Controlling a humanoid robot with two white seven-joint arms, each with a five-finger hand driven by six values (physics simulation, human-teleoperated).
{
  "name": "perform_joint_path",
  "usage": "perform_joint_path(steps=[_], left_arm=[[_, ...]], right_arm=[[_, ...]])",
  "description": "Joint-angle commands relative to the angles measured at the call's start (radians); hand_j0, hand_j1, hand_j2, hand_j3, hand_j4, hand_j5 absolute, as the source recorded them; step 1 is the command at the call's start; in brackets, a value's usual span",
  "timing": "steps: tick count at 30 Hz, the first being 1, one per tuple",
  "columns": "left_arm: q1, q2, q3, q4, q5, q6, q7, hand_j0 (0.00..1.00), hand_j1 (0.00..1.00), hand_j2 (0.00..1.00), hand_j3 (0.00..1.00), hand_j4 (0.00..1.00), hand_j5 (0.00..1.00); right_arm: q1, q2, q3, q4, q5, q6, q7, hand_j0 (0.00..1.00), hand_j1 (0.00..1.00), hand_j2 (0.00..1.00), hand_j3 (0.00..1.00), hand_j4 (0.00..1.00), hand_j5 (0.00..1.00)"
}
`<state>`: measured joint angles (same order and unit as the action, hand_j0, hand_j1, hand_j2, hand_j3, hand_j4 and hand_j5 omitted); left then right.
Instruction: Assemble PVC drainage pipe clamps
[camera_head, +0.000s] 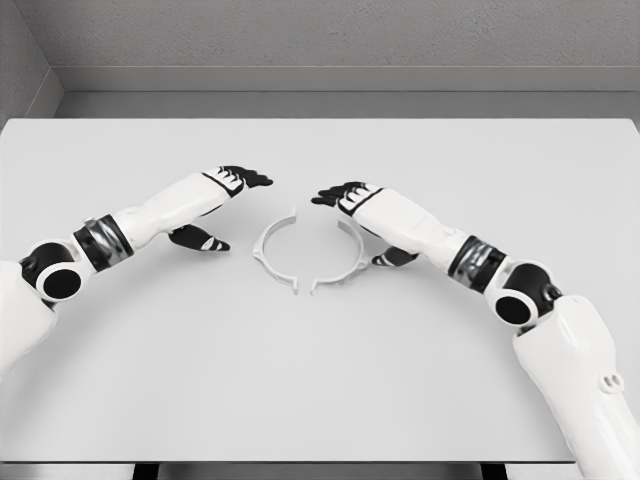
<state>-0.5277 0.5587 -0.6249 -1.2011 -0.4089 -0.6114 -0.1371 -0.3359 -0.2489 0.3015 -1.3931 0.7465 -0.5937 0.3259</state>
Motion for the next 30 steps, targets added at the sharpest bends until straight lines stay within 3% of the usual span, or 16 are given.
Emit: perform_joint_path(steps=[1, 12, 14, 15, 18, 19, 21, 30], left_arm=[[0.0, 0.001, -0.001, 0.002, 0.007, 0.001, 0.001, 1.0, 1.0, 1.0, 1.0, 1.0, 1.0], [-0.005, -0.008, -0.001, -0.002, 0.008, 0.001, 0.001, 1.0, 1.0, 1.0, 1.0, 1.0, 1.0], [-0.009, -0.013, -0.004, -0.002, 0.008, 0.001, 0.001, 1.0, 1.0, 1.0, 1.0, 1.0, 1.0], [-0.012, -0.014, -0.004, -0.002, 0.007, 0.001, 0.001, 1.0, 1.0, 1.0, 1.0, 1.0, 1.0], [-0.014, -0.022, -0.004, 0.005, 0.007, 0.001, 0.001, 1.0, 1.0, 1.0, 1.0, 1.0, 1.0], [-0.014, -0.022, -0.004, 0.012, 0.007, 0.001, 0.001, 1.0, 1.0, 1.0, 1.0, 1.0, 1.0], [-0.014, -0.026, -0.006, 0.017, 0.005, 0.001, 0.001, 1.0, 1.0, 1.0, 1.0, 1.0, 1.0], [-0.012, -0.059, -0.01, 0.028, 0.004, 0.001, 0.001, 1.0, 1.0, 1.0, 1.0, 1.0, 1.0]], right_arm=[[0.0, 0.01, 0.004, 0.002, -0.018, 0.002, 0.009, 1.0, 1.0, 1.0, 1.0, 1.0, 1.0], [-0.054, 0.006, 0.021, 0.005, -0.018, 0.046, 0.007, 1.0, 1.0, 1.0, 1.0, 1.0, 1.0], [-0.086, -0.004, 0.007, -0.003, -0.027, 0.063, 0.008, 1.0, 1.0, 1.0, 1.0, 1.0, 1.0], [-0.086, -0.029, -0.062, -0.05, -0.029, 0.06, 0.009, 1.0, 1.0, 1.0, 1.0, 1.0, 1.0], [0.017, -0.168, -0.197, -0.277, -0.117, 0.041, 0.007, 1.0, 1.0, 1.0, 1.0, 1.0, 1.0], [0.055, -0.185, -0.246, -0.305, -0.134, 0.002, 0.007, 1.0, 1.0, 1.0, 1.0, 1.0, 1.0], [0.117, -0.187, -0.343, -0.311, -0.134, -0.017, 0.009, 1.0, 1.0, 1.0, 1.0, 1.0, 1.0], [0.133, -0.187, -0.351, -0.304, -0.136, -0.017, 0.007, 1.0, 1.0, 1.0, 1.0, 1.0, 1.0]])
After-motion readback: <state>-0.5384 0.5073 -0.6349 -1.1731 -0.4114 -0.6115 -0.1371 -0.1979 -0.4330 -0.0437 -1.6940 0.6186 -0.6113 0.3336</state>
